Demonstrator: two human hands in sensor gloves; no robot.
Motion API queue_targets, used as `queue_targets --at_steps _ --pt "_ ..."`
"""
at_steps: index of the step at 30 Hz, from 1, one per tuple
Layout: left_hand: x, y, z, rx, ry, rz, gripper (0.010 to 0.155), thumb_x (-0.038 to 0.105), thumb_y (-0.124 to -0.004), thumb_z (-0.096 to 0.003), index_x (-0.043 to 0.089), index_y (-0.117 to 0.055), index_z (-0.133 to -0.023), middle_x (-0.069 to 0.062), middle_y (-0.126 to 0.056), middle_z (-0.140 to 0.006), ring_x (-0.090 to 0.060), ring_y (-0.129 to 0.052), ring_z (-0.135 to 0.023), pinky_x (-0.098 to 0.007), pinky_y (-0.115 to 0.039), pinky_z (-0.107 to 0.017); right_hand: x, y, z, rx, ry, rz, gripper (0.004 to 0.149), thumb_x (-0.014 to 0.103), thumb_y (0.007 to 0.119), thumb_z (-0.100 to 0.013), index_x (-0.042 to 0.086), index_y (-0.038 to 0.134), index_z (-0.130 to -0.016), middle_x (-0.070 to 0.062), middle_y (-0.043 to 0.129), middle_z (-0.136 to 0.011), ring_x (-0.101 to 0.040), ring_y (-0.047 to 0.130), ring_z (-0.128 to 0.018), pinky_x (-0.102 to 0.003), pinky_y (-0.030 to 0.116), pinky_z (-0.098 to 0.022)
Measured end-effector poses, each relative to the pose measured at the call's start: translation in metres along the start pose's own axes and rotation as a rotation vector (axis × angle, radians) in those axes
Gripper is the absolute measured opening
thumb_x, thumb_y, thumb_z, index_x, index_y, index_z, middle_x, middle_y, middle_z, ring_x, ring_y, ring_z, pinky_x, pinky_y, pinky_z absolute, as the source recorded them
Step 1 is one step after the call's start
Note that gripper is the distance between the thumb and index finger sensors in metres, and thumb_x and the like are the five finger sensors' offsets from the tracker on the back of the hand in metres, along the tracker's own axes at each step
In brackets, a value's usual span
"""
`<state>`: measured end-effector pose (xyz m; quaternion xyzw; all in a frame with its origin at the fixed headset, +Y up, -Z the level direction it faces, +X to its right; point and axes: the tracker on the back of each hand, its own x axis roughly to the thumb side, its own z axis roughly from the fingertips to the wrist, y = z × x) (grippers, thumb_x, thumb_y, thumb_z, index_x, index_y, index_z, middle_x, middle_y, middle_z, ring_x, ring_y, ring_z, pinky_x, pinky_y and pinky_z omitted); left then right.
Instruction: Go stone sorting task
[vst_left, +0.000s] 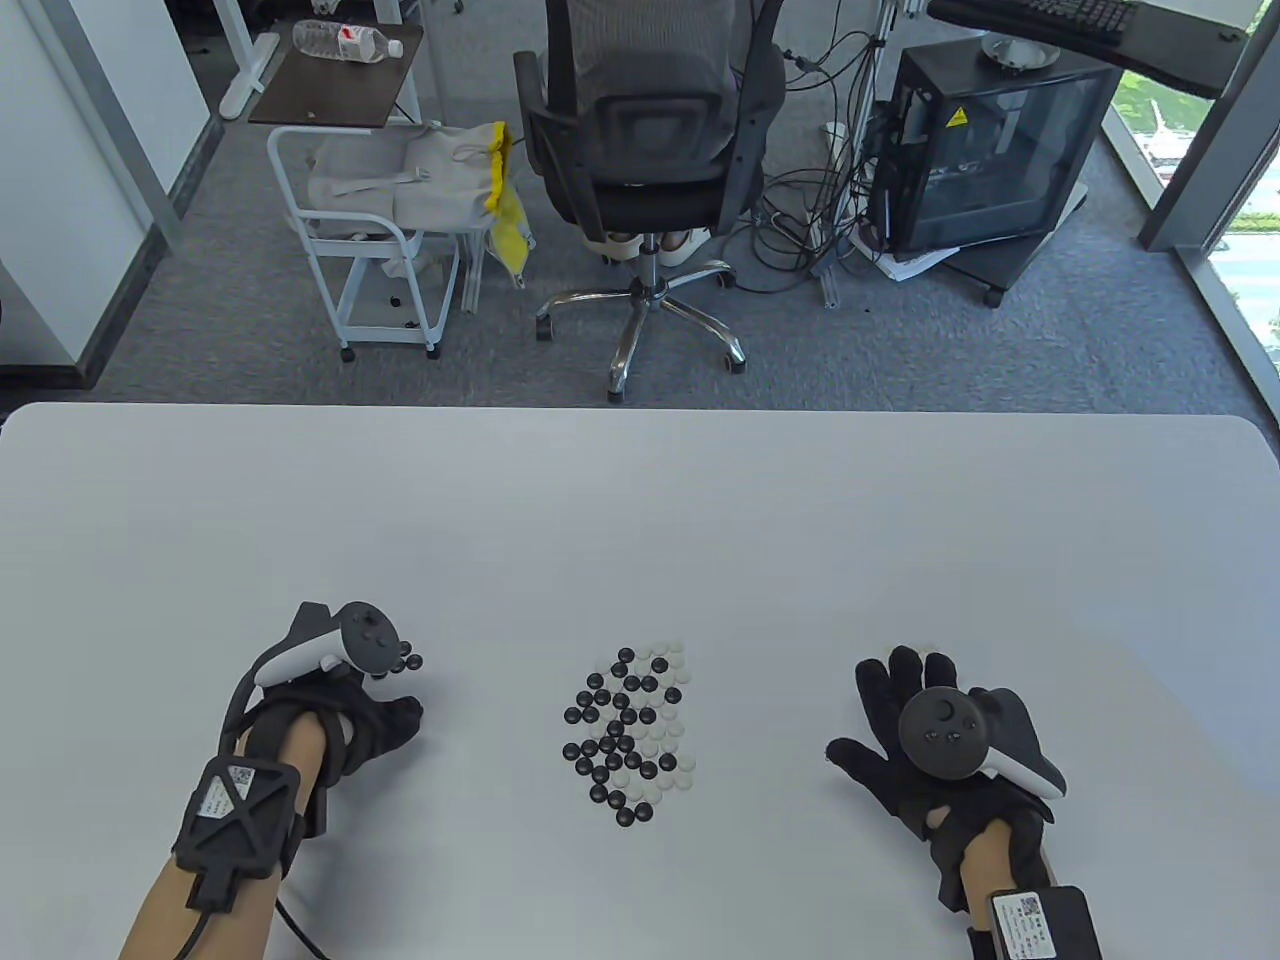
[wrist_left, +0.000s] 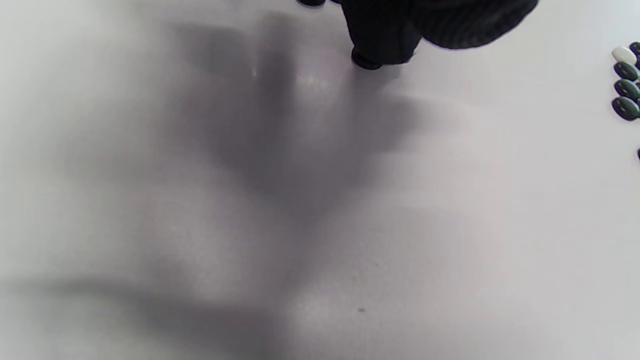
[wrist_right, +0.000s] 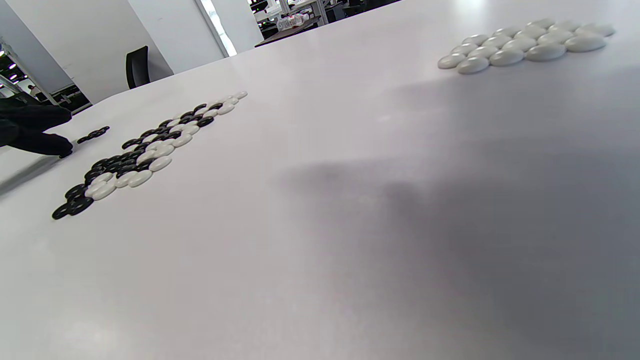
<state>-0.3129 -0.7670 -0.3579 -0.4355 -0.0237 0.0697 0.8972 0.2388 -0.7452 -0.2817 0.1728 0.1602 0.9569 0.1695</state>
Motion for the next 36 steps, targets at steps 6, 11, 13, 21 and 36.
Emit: queue_targets --at_steps 6,11,13,21,36 --pt "-0.006 0.01 -0.007 0.008 0.041 0.037 0.064 0.052 -0.053 -0.0477 0.039 -0.051 -0.11 -0.02 0.016 -0.106 -0.05 0.019 -0.089 -0.079 0.002 -0.05 0.0 0.0 0.0 -0.003 0.002 -0.003 0.086 0.051 0.056 -0.063 -0.005 0.017 -0.115 -0.045 0.003 -0.11 -0.069 -0.002 -0.092 -0.089 0.007 -0.053" --pt "-0.007 0.014 -0.009 0.013 0.061 0.064 0.065 0.052 -0.053 -0.0476 0.038 -0.051 -0.111 -0.02 0.017 -0.105 -0.05 0.02 -0.089 -0.079 0.002 -0.05 -0.001 -0.001 0.0 -0.005 0.001 -0.005 0.086 0.051 0.056 -0.062 -0.005 0.017 -0.115 -0.045 0.003 -0.11 -0.069 -0.002 -0.092 -0.089 0.007 -0.053" --pt "-0.005 0.017 -0.008 0.019 0.07 0.06 0.066 0.052 -0.053 -0.0476 0.037 -0.05 -0.112 -0.02 0.017 -0.105 -0.05 0.02 -0.089 -0.079 0.002 -0.05 -0.001 -0.001 0.0 -0.007 0.001 -0.007 0.086 0.051 0.056 -0.062 -0.005 0.017 -0.115 -0.045 0.003 -0.11 -0.069 -0.002 -0.092 -0.089 0.007 -0.053" --pt "0.05 0.033 0.014 0.077 -0.095 -0.016 0.067 0.054 -0.052 -0.048 0.034 -0.06 -0.111 -0.02 0.012 -0.11 -0.051 0.019 -0.09 -0.08 0.001 -0.051 -0.002 -0.002 0.001 -0.01 0.001 -0.009 0.086 0.051 0.056 -0.063 -0.005 0.017 -0.115 -0.045 0.003 -0.11 -0.069 -0.002 -0.092 -0.089 0.007 -0.053" --pt "0.167 0.0 -0.006 -0.023 -0.255 -0.297 0.066 0.054 -0.053 -0.0485 0.033 -0.06 -0.111 -0.022 0.007 -0.112 -0.052 0.014 -0.091 -0.08 -0.002 -0.051 -0.002 -0.002 0.001 -0.01 -0.002 -0.009 0.086 0.051 0.056 -0.063 -0.005 0.017 -0.115 -0.045 0.003 -0.11 -0.069 -0.002 -0.093 -0.089 0.008 -0.053"
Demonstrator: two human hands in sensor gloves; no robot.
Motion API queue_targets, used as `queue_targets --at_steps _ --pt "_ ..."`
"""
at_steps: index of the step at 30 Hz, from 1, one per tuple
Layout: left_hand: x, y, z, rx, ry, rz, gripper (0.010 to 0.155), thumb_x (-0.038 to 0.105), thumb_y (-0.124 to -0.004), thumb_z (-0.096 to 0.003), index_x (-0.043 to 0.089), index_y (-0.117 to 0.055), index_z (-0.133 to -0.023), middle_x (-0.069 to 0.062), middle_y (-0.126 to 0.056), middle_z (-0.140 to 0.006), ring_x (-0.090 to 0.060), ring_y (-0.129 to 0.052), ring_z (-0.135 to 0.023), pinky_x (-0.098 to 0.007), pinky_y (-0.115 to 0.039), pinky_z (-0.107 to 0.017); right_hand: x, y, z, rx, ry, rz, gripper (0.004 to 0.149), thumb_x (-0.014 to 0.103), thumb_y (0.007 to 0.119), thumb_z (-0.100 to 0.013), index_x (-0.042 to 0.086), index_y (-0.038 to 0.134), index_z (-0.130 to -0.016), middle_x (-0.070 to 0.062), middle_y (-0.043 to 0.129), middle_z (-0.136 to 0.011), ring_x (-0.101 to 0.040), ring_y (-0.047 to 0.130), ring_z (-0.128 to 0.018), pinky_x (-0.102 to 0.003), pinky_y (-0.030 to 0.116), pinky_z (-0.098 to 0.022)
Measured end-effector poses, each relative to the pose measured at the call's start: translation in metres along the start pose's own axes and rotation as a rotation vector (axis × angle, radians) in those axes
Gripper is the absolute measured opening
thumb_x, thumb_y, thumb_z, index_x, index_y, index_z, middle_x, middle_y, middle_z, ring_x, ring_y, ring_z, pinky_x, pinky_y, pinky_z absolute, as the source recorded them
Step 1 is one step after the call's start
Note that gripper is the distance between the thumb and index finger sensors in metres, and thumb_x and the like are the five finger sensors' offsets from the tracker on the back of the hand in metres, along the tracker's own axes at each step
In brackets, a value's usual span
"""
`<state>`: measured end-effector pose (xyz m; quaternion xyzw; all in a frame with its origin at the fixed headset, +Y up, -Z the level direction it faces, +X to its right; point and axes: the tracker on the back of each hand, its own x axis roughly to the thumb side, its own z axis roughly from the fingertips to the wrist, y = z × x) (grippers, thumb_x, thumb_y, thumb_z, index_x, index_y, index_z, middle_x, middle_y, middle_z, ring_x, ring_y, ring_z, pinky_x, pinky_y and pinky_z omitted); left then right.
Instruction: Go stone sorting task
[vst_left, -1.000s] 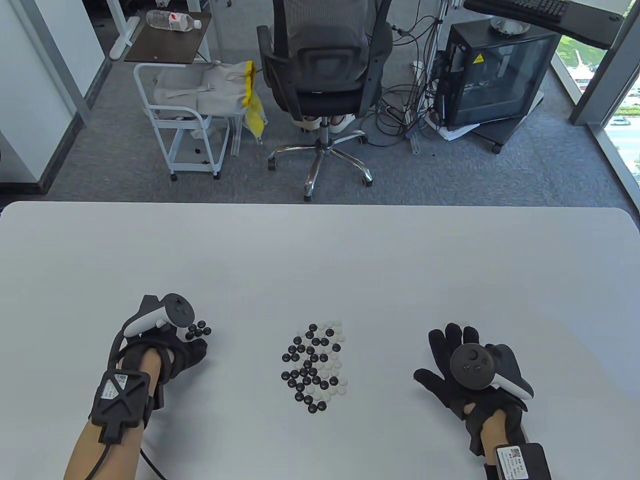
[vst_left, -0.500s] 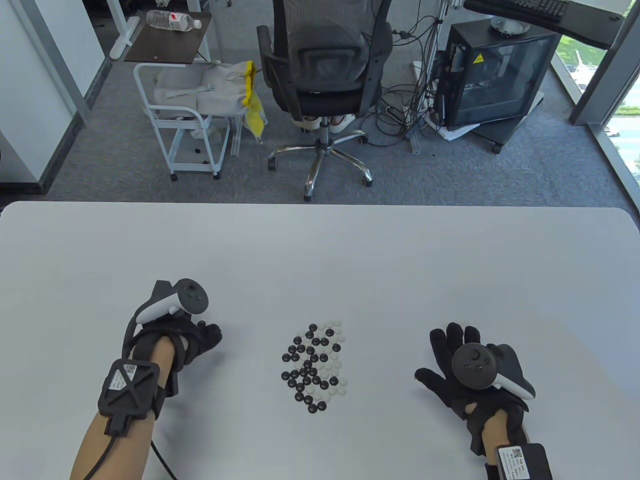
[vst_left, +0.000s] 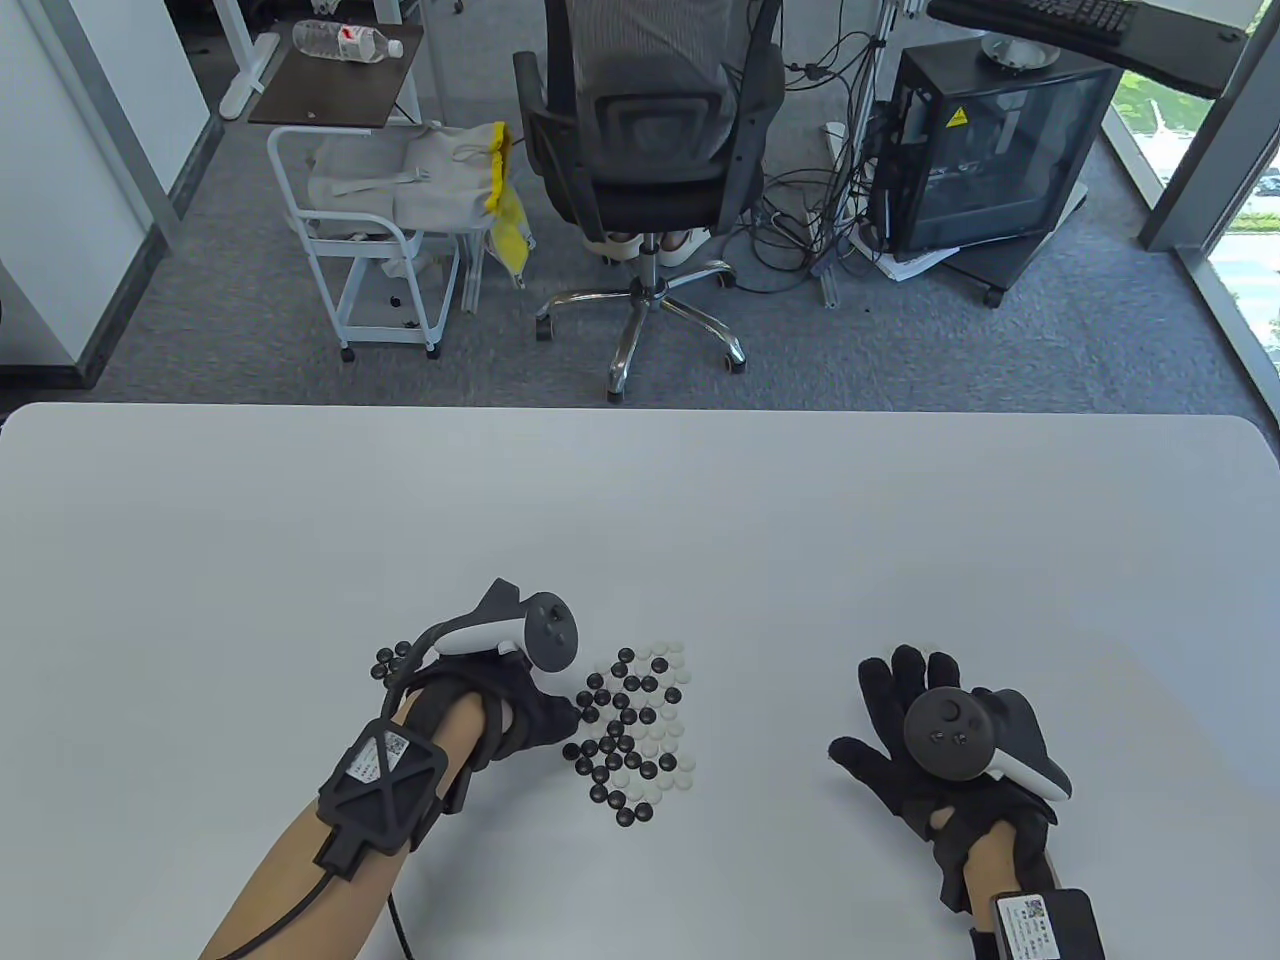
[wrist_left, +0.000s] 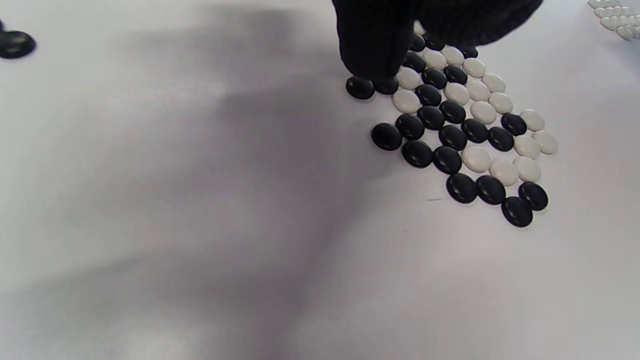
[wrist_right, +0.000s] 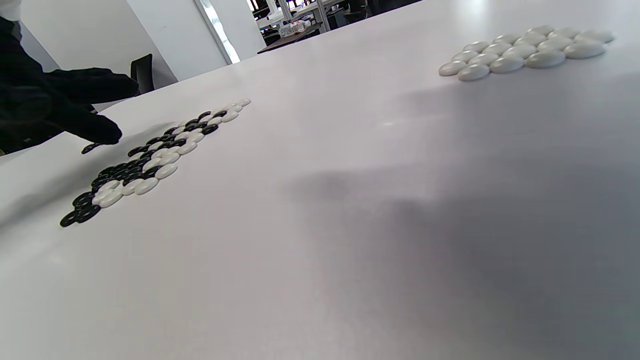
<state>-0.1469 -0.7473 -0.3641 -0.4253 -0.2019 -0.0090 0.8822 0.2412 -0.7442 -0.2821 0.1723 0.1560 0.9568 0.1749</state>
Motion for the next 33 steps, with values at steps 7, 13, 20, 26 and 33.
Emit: queue_targets --at_steps 7,13,20,26,33 --pt "0.003 -0.006 -0.014 -0.028 0.022 -0.027 0.066 0.054 -0.053 -0.0485 0.035 -0.054 -0.112 -0.022 0.009 -0.111 -0.052 0.015 -0.091 -0.08 -0.001 -0.05 0.0 0.0 0.0 0.0 0.0 0.0 0.086 0.051 0.056 -0.063 -0.005 0.017 -0.115 -0.045 0.003 -0.11 -0.069 -0.002 -0.093 -0.089 0.008 -0.053" --pt "-0.015 -0.004 -0.006 -0.024 0.103 -0.041 0.065 0.053 -0.054 -0.0482 0.036 -0.06 -0.11 -0.02 0.006 -0.112 -0.051 0.014 -0.092 -0.079 -0.001 -0.051 -0.001 0.001 0.0 -0.002 -0.006 -0.005 0.086 0.051 0.056 -0.062 -0.005 0.018 -0.115 -0.045 0.003 -0.11 -0.069 -0.002 -0.093 -0.089 0.008 -0.053" --pt "-0.066 -0.005 0.011 -0.021 0.284 0.022 0.065 0.053 -0.055 -0.0473 0.035 -0.064 -0.109 -0.019 0.005 -0.111 -0.051 0.011 -0.092 -0.079 -0.002 -0.051 -0.001 0.001 0.0 -0.002 -0.006 -0.005 0.086 0.051 0.056 -0.063 -0.005 0.018 -0.115 -0.045 0.003 -0.11 -0.069 -0.002 -0.093 -0.089 0.008 -0.053" --pt "-0.109 -0.009 0.022 -0.02 0.395 0.108 0.065 0.052 -0.054 -0.0473 0.036 -0.061 -0.11 -0.019 0.008 -0.11 -0.051 0.014 -0.091 -0.079 0.0 -0.051 -0.001 0.002 -0.001 0.004 -0.001 -0.005 0.086 0.051 0.056 -0.062 -0.005 0.018 -0.115 -0.045 0.003 -0.11 -0.069 -0.001 -0.093 -0.089 0.008 -0.053" --pt "-0.129 -0.012 0.027 -0.007 0.43 0.188 0.068 0.053 -0.054 -0.0472 0.035 -0.054 -0.113 -0.02 0.013 -0.108 -0.051 0.016 -0.091 -0.079 0.001 -0.051 -0.001 0.002 -0.001 0.011 0.004 -0.006 0.086 0.051 0.056 -0.062 -0.005 0.017 -0.115 -0.045 0.003 -0.11 -0.069 -0.002 -0.093 -0.089 0.008 -0.053"
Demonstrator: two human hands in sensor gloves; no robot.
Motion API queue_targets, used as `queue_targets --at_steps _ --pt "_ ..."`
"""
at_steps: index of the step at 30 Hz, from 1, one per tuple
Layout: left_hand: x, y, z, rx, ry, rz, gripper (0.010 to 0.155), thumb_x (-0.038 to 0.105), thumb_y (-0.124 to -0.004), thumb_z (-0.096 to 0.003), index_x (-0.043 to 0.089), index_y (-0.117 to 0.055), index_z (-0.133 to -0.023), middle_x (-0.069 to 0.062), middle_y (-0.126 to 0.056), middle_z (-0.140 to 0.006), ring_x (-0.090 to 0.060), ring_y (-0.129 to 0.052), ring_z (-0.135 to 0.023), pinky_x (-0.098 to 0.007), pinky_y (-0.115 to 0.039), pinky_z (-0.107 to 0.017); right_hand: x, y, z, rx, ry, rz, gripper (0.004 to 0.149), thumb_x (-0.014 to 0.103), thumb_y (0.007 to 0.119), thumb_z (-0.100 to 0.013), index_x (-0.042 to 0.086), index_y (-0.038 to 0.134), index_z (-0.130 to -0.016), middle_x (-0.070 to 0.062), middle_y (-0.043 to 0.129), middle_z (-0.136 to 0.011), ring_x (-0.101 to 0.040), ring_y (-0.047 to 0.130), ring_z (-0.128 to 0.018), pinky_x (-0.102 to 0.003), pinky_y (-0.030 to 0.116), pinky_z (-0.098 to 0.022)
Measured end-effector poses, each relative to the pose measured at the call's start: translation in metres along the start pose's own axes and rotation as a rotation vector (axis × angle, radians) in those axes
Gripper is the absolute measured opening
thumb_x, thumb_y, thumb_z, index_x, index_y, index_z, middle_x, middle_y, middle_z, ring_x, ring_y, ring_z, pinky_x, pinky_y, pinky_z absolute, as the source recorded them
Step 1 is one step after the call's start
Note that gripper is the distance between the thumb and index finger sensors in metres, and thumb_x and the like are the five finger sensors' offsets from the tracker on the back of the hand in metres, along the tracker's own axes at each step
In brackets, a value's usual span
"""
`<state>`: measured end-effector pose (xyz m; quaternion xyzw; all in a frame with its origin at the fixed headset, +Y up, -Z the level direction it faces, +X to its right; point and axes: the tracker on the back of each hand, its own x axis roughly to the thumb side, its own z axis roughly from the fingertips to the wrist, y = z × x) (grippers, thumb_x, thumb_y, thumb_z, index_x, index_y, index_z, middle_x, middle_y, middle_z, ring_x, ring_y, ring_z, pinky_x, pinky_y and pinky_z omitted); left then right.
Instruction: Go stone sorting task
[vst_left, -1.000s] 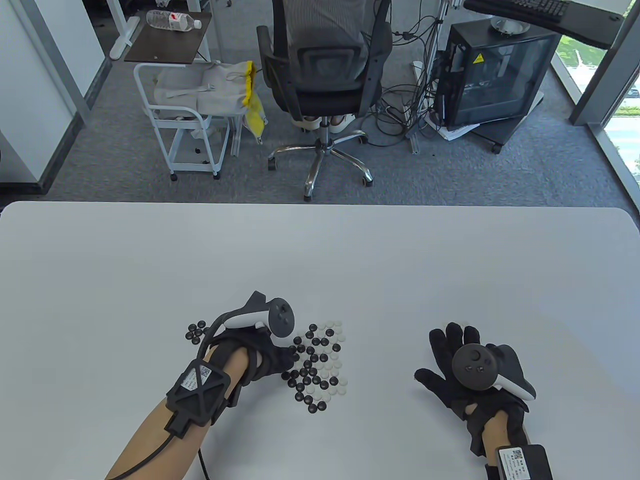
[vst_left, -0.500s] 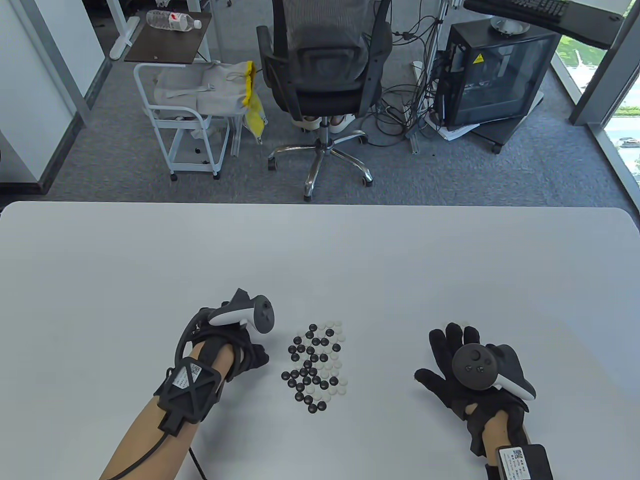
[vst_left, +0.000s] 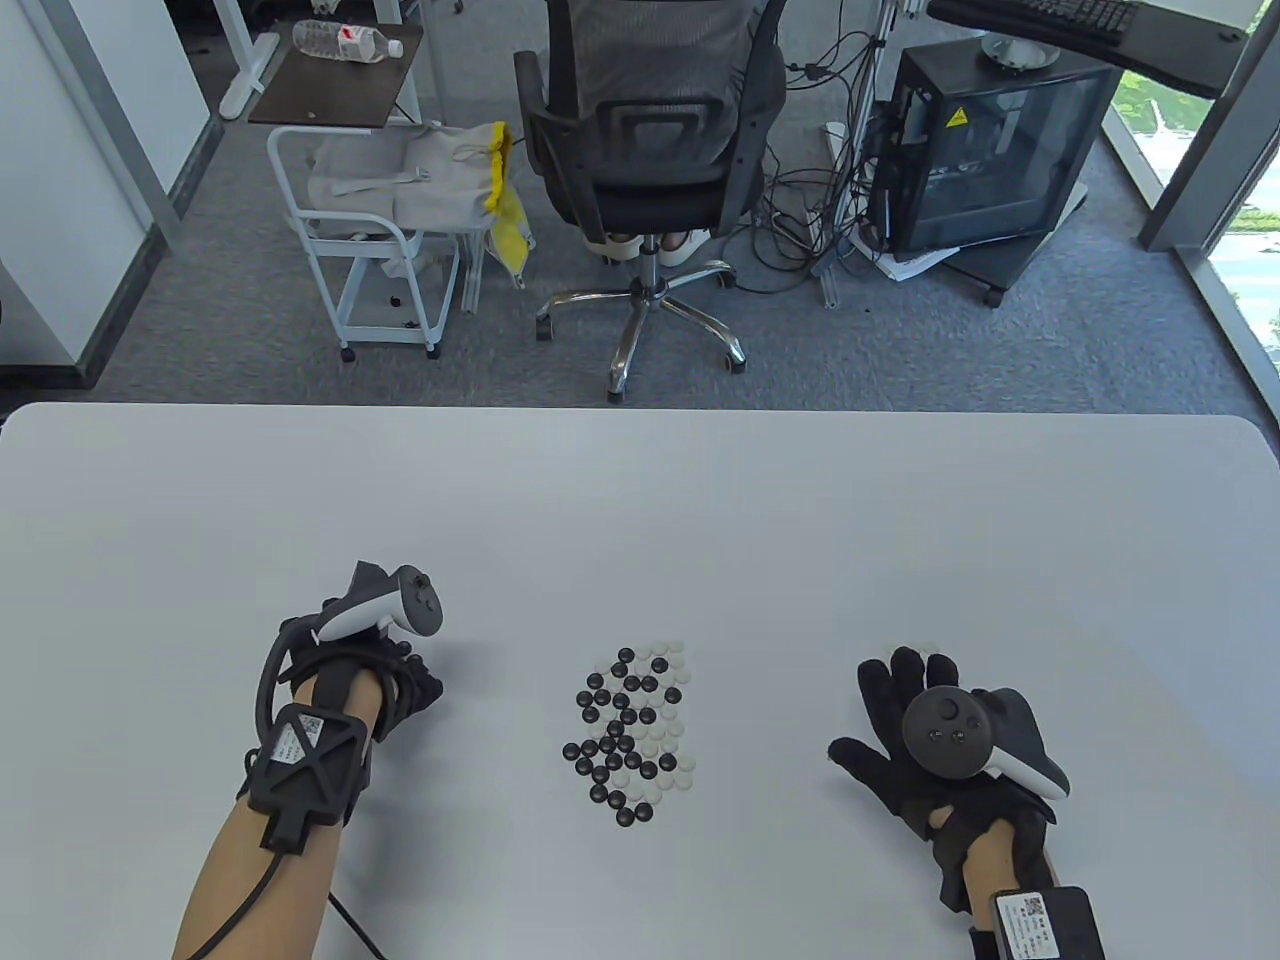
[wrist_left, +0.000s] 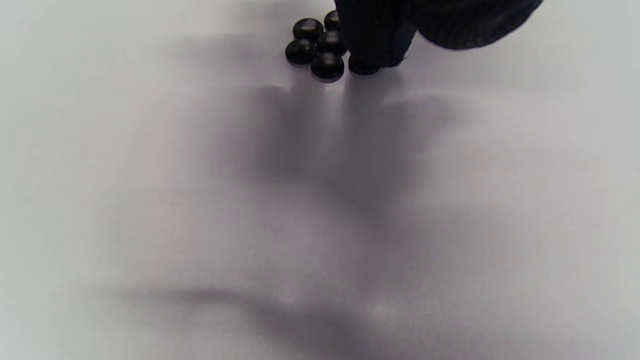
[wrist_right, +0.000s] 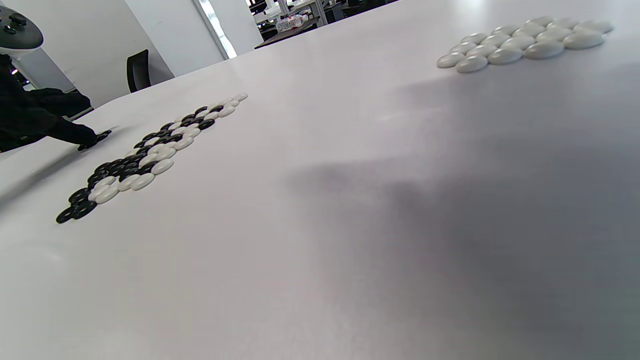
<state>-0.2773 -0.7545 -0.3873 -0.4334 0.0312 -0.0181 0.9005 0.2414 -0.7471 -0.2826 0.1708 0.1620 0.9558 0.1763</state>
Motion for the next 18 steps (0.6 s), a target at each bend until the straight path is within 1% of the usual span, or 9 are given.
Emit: queue_targets --at_steps 4,7,9,12,15,18 --pt "0.001 0.008 0.007 0.024 -0.017 0.027 0.068 0.053 -0.053 -0.0473 0.034 -0.054 -0.113 -0.02 0.013 -0.108 -0.051 0.016 -0.09 -0.079 0.0 -0.051 0.0 0.0 0.0 0.0 0.0 -0.001 0.086 0.051 0.056 -0.062 -0.005 0.017 -0.115 -0.045 0.003 -0.11 -0.069 -0.002 -0.092 -0.089 0.008 -0.053" --pt "0.013 0.022 0.021 0.079 -0.095 0.061 0.07 0.054 -0.052 -0.0476 0.032 -0.054 -0.114 -0.02 0.013 -0.108 -0.051 0.017 -0.09 -0.079 0.001 -0.051 0.0 0.0 0.0 -0.001 0.001 -0.001 0.086 0.051 0.056 -0.062 -0.005 0.017 -0.115 -0.045 0.003 -0.11 -0.069 -0.001 -0.092 -0.089 0.008 -0.053" --pt "0.026 0.029 0.031 0.105 -0.149 0.056 0.071 0.054 -0.052 -0.0478 0.03 -0.056 -0.114 -0.021 0.012 -0.11 -0.052 0.017 -0.091 -0.08 0.0 -0.051 0.0 0.0 0.0 0.0 0.003 -0.002 0.086 0.051 0.056 -0.063 -0.005 0.017 -0.115 -0.045 0.003 -0.11 -0.069 -0.002 -0.092 -0.089 0.008 -0.053" --pt "0.047 0.033 0.038 0.119 -0.216 0.02 0.07 0.055 -0.052 -0.0482 0.03 -0.06 -0.113 -0.022 0.008 -0.112 -0.052 0.015 -0.092 -0.08 -0.001 -0.052 0.0 -0.001 0.0 -0.004 0.001 -0.002 0.086 0.051 0.056 -0.062 -0.005 0.017 -0.115 -0.045 0.003 -0.11 -0.069 -0.002 -0.092 -0.089 0.008 -0.053" --pt "0.073 0.031 0.04 0.113 -0.298 -0.011 0.069 0.054 -0.052 -0.0486 0.031 -0.06 -0.113 -0.022 0.008 -0.112 -0.052 0.015 -0.092 -0.08 -0.002 -0.053 0.0 -0.001 0.0 -0.006 -0.002 -0.002 0.086 0.051 0.056 -0.062 -0.005 0.017 -0.115 -0.045 0.003 -0.11 -0.069 -0.002 -0.092 -0.089 0.008 -0.053" --pt "0.1 0.027 0.035 0.093 -0.373 -0.031 0.068 0.054 -0.052 -0.0488 0.032 -0.059 -0.113 -0.022 0.008 -0.112 -0.052 0.015 -0.092 -0.08 -0.002 -0.053 0.0 -0.001 0.0 -0.005 -0.003 0.0 0.086 0.051 0.056 -0.063 -0.005 0.017 -0.115 -0.045 0.003 -0.11 -0.069 -0.002 -0.092 -0.089 0.008 -0.053"
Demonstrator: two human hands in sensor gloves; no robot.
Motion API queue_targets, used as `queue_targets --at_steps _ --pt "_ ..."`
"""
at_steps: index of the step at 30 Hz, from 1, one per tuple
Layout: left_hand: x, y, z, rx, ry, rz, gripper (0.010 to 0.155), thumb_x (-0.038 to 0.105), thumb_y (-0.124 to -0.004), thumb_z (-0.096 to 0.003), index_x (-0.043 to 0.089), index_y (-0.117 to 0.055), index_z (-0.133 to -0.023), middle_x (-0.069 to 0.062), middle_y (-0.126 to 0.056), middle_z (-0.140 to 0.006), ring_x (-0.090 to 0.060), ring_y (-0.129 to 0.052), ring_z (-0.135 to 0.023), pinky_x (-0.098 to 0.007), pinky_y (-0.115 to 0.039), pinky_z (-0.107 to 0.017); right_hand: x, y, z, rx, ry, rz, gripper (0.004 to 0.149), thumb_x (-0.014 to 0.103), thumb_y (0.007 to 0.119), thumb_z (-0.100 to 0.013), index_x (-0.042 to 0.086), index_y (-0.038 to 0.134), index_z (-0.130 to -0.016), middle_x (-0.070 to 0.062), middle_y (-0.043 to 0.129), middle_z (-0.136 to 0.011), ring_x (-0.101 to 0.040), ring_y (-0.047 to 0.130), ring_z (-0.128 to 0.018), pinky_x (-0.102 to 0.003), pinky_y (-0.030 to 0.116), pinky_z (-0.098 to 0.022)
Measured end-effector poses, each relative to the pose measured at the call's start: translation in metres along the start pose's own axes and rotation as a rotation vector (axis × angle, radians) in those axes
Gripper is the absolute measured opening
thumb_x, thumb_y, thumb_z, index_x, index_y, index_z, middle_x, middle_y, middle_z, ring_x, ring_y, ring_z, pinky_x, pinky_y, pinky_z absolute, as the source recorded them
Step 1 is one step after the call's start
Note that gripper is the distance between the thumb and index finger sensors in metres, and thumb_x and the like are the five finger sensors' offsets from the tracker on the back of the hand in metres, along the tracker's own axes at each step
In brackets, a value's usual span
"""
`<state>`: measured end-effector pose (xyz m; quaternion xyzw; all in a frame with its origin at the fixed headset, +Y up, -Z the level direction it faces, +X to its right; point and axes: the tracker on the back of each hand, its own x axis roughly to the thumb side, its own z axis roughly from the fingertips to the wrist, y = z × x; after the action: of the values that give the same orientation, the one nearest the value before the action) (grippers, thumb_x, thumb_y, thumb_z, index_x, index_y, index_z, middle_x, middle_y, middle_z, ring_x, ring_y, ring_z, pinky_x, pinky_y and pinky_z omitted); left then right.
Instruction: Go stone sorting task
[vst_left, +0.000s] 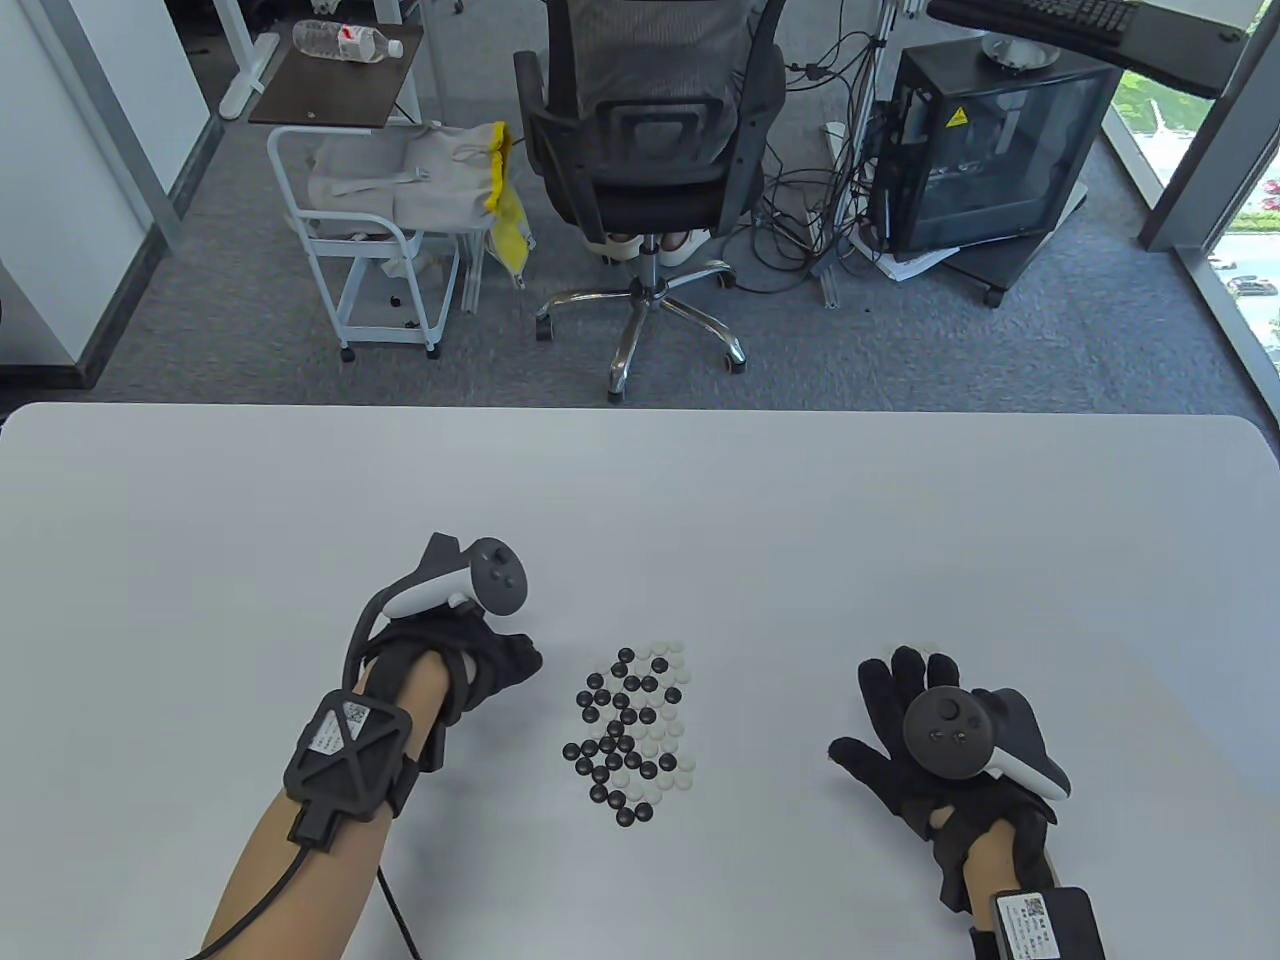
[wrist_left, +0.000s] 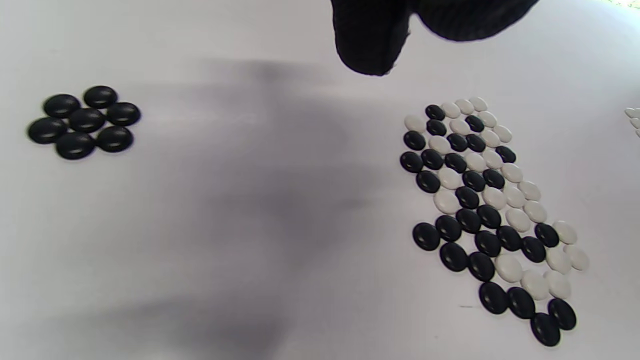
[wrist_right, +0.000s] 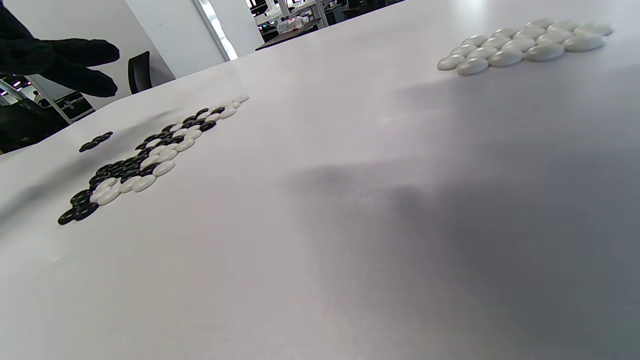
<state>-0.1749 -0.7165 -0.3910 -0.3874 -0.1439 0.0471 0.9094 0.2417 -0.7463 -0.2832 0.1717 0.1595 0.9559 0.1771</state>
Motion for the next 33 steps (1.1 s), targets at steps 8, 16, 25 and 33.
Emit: queue_targets --at_steps 8,16,25,33 --pt "0.041 -0.012 -0.051 -0.053 -0.062 -0.014 0.068 0.054 -0.05 -0.0493 0.035 -0.047 -0.115 -0.022 0.014 -0.11 -0.052 0.019 -0.091 -0.08 0.001 -0.052 0.0 0.0 0.001 -0.006 -0.004 -0.002 0.086 0.051 0.056 -0.062 -0.005 0.017 -0.115 -0.045 0.003 -0.11 -0.069 -0.002 -0.092 -0.089 0.008 -0.053" --pt "0.048 -0.021 -0.083 -0.092 -0.032 0.014 0.069 0.055 -0.048 -0.0489 0.039 -0.037 -0.115 -0.021 0.018 -0.107 -0.051 0.022 -0.089 -0.08 0.003 -0.051 -0.001 -0.001 0.001 -0.009 -0.006 -0.007 0.086 0.051 0.056 -0.063 -0.005 0.017 -0.115 -0.046 0.003 -0.11 -0.069 -0.002 -0.092 -0.089 0.008 -0.053" --pt "-0.045 0.005 -0.06 -0.038 0.291 0.138 0.069 0.054 -0.048 -0.0485 0.033 -0.054 -0.114 -0.02 0.016 -0.11 -0.051 0.021 -0.09 -0.079 0.003 -0.051 -0.002 -0.001 0.002 -0.009 -0.007 -0.013 0.086 0.051 0.056 -0.063 -0.005 0.018 -0.115 -0.045 0.003 -0.11 -0.069 -0.001 -0.092 -0.089 0.008 -0.053" --pt "-0.095 -0.001 -0.035 -0.04 0.396 0.206 0.069 0.054 -0.049 -0.0484 0.032 -0.058 -0.113 -0.019 0.014 -0.11 -0.051 0.02 -0.09 -0.079 0.003 -0.051 -0.002 0.0 0.001 0.001 -0.001 -0.011 0.086 0.051 0.056 -0.062 -0.005 0.018 -0.115 -0.045 0.003 -0.11 -0.069 -0.001 -0.092 -0.089 0.008 -0.053"
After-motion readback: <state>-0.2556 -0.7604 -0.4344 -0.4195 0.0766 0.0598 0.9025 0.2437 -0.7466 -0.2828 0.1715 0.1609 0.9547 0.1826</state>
